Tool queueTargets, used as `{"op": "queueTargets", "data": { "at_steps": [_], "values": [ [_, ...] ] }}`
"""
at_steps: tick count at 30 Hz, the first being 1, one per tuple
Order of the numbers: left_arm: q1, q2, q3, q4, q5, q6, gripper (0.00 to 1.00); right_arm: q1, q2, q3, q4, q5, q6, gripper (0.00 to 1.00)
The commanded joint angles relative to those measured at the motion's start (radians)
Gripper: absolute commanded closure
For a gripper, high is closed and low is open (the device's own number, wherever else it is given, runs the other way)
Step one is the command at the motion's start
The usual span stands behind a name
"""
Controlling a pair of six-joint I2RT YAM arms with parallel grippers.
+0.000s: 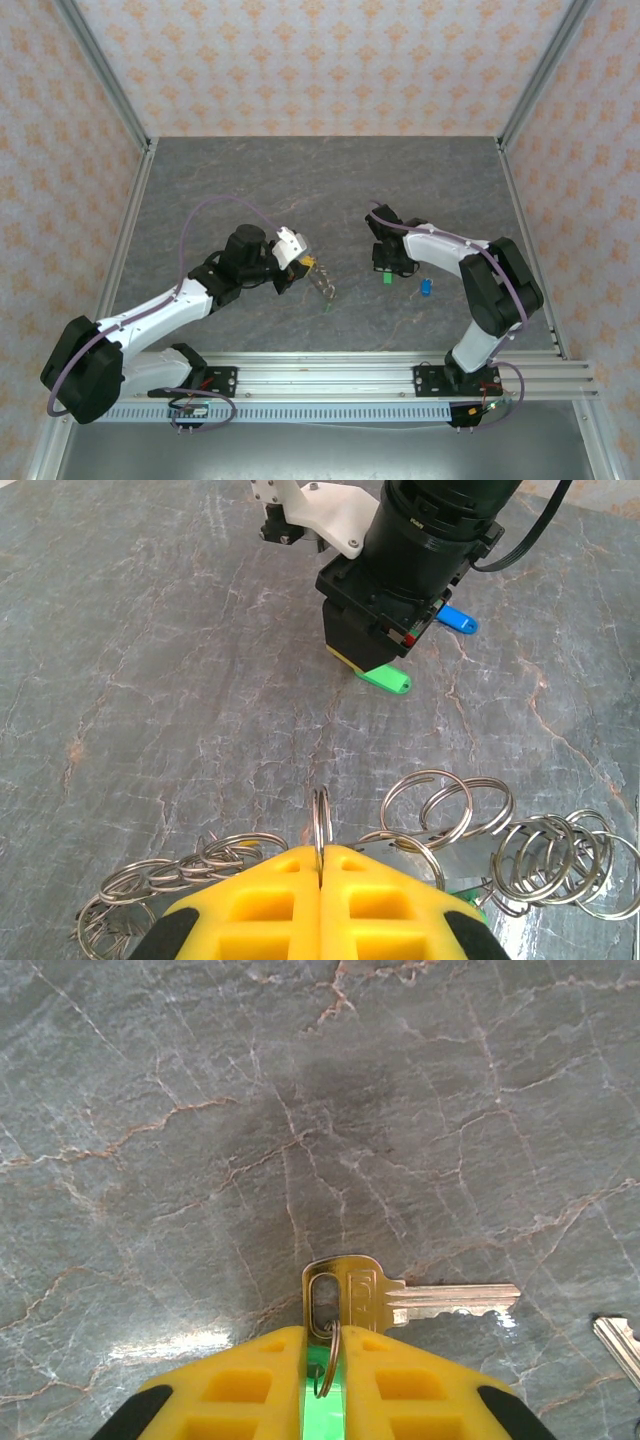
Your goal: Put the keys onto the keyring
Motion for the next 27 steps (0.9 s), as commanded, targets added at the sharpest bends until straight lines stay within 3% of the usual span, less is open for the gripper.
{"op": "queueTargets", "data": {
  "at_steps": [1, 14, 19, 22, 27],
  "values": [
    [-0.005, -0.007, 0.035, 0.013, 0.018, 0.011, 1.0, 0.001, -0.005, -0.017, 0.002, 0.035, 0.011, 0.85],
    [-0.006, -0.007, 0.031, 0.015, 0.018, 0.012, 1.0, 0.0, -0.025, -0.017, -0.009, 0.055, 0.01, 0.95],
    [-0.006, -0.015, 0.028, 0.015, 0.016, 0.009, 1.0, 0.001, -0.105, -0.044, 0.013, 0.031, -0.055, 1.0],
    [-0.005, -0.021, 0.029, 0.015, 0.021, 0.009, 1.0, 0.001, -0.23, -0.111, 0.117, -0.065, -0.164, 1.0],
    [-0.02, -0.006, 0.066, -0.049, 0.046, 0.061, 1.0, 0.001, -0.523, -0.309, 0.434, -0.335, -0.372, 1.0]
  ]
}}
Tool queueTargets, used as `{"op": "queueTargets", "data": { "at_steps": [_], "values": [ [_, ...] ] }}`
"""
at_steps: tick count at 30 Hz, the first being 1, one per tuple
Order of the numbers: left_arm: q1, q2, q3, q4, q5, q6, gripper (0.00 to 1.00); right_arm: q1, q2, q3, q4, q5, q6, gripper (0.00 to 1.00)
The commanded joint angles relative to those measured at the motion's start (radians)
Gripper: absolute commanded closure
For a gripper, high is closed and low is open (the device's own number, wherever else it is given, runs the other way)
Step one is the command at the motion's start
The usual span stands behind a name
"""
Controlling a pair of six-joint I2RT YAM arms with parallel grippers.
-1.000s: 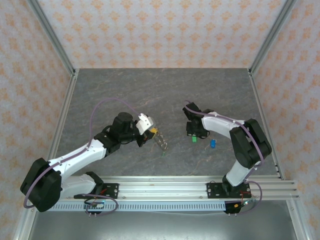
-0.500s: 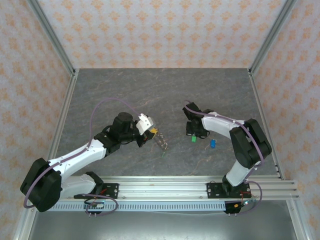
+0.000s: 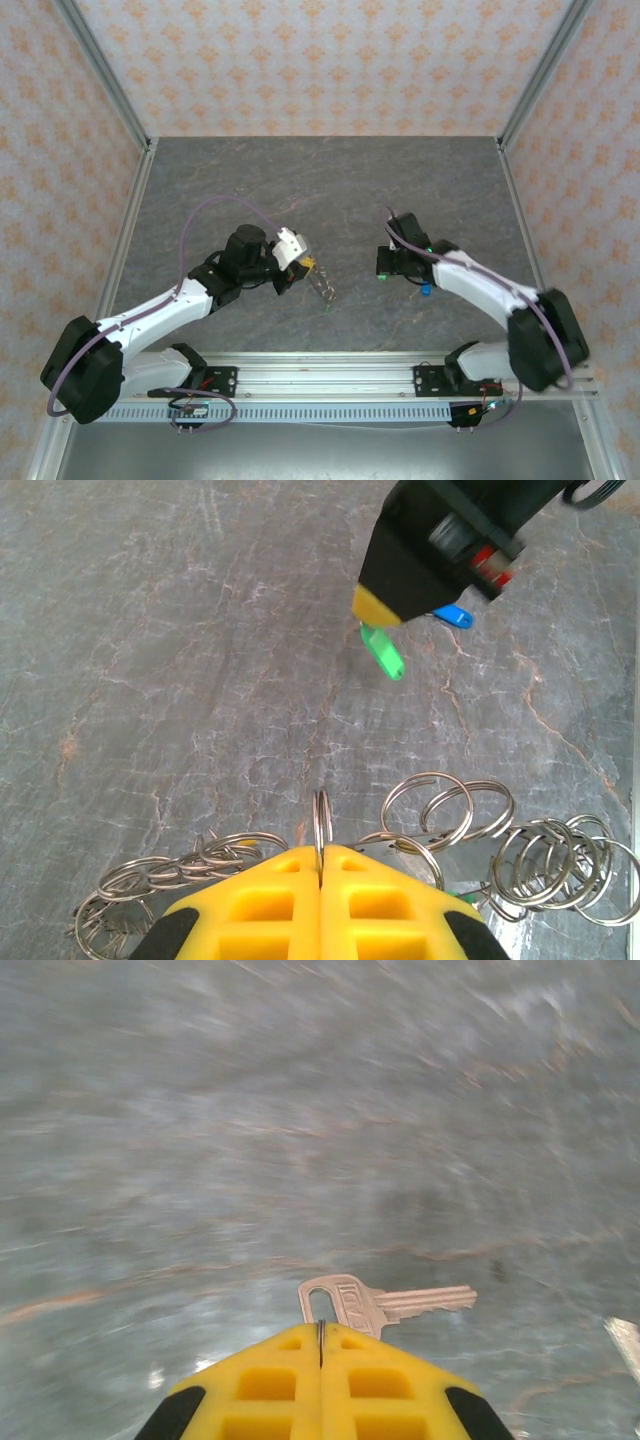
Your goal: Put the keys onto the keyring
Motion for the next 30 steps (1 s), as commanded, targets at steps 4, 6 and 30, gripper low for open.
{"op": "queueTargets", "data": {
  "at_steps": [4, 6, 30],
  "values": [
    [-0.071, 0.027, 0.106, -0.108, 0.029, 0.121, 1.0, 0.003, -0.304, -0.231, 0.439, -0.392, -0.355, 1.0],
    [-0.098, 0.041, 0.116, -0.114, 0.01, 0.136, 1.0, 0.003, -0.362, -0.27, 0.479, -0.442, -0.449, 1.0],
    [-0.17, 0.064, 0.134, -0.108, -0.11, 0.155, 1.0, 0.021, -0.135, -0.073, 0.164, -0.525, -0.333, 1.0]
  ]
}}
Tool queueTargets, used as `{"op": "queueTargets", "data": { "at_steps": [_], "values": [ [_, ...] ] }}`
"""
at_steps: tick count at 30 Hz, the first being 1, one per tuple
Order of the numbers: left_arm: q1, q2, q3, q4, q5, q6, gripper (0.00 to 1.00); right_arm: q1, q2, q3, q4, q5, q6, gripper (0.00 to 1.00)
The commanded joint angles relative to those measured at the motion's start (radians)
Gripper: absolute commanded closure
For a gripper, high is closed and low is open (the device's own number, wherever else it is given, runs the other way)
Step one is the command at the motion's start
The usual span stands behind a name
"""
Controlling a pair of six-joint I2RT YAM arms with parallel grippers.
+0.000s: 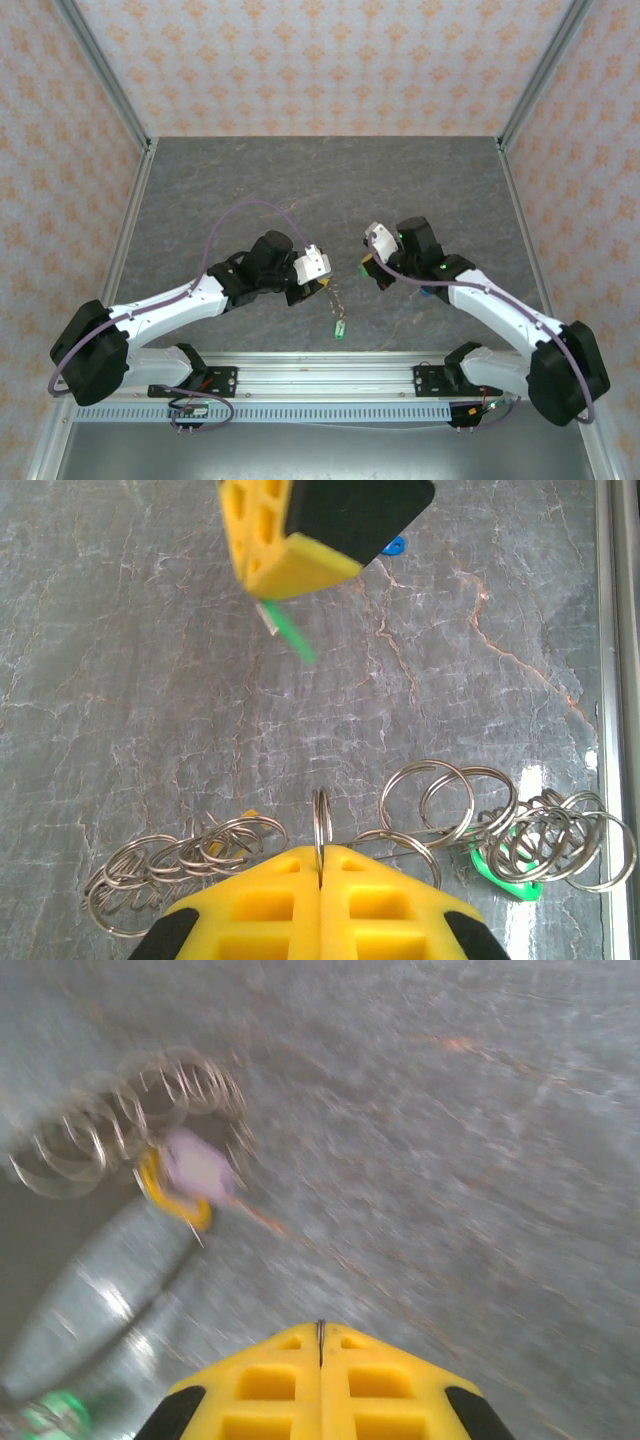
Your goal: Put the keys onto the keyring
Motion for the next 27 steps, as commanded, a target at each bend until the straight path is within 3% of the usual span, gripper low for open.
{"op": "queueTargets", "data": {
  "at_steps": [1, 2, 4, 6, 9, 11, 14, 27],
  "values": [
    [-0.006, -0.024, 0.039, 0.025, -0.021, 0.007, 1.0, 0.004, -0.033, -0.067, 0.136, -0.239, 0.182, 1.0],
    [-0.006, -0.026, 0.04, 0.026, -0.023, 0.006, 1.0, 0.016, -0.066, -0.105, 0.178, -0.195, 0.138, 1.0],
    [-0.005, -0.03, 0.045, 0.014, -0.025, 0.008, 1.0, 0.037, -0.131, -0.127, 0.191, 0.019, 0.09, 1.0],
    [-0.005, -0.038, 0.041, 0.013, -0.026, 0.009, 1.0, 0.048, -0.201, -0.152, 0.192, 0.062, -0.033, 1.0],
    [-0.006, -0.04, 0.033, 0.027, -0.018, 0.007, 1.0, 0.048, -0.272, -0.173, 0.19, -0.02, -0.131, 1.0],
    [-0.006, -0.036, 0.036, 0.025, -0.011, 0.004, 1.0, 0.048, -0.298, -0.178, 0.199, -0.157, -0.174, 1.0],
    [-0.005, -0.034, 0.035, 0.041, -0.001, -0.006, 1.0, 0.049, -0.306, -0.184, 0.236, -0.253, -0.17, 1.0],
    [-0.005, -0.016, 0.05, 0.041, 0.051, -0.013, 1.0, 0.075, -0.203, -0.145, 0.243, -0.299, -0.224, 1.0]
  ]
}}
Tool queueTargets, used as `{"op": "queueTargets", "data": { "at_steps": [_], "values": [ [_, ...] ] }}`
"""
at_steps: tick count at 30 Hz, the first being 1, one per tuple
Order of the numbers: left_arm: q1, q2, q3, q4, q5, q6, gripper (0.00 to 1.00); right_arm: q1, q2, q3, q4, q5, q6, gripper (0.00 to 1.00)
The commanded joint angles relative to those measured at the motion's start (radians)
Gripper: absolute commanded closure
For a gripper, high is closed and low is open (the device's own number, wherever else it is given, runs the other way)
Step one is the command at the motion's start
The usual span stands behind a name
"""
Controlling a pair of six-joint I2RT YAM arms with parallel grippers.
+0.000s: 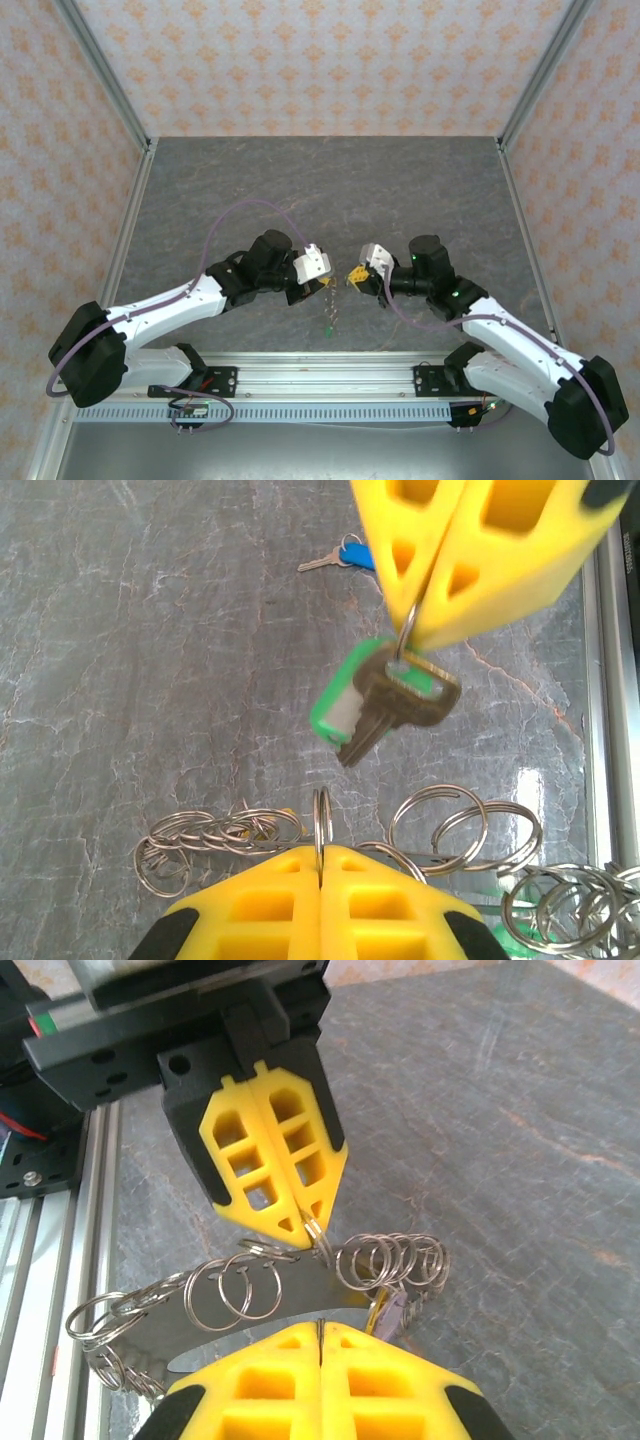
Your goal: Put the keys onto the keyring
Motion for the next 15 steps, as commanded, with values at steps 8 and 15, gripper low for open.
{"op": "queueTargets", "data": {
  "at_steps": [8, 15],
  "values": [
    [-0.005, 0.002, 0.042, 0.041, 0.033, -0.016, 1.0, 0.031, 0.086, 0.03, 0.139, -0.076, -0.008, 1.0],
    [-0.005, 0.013, 0.047, 0.043, 0.033, -0.018, 1.0, 0.033, 0.128, 0.055, 0.159, -0.142, 0.005, 1.0]
  ]
}}
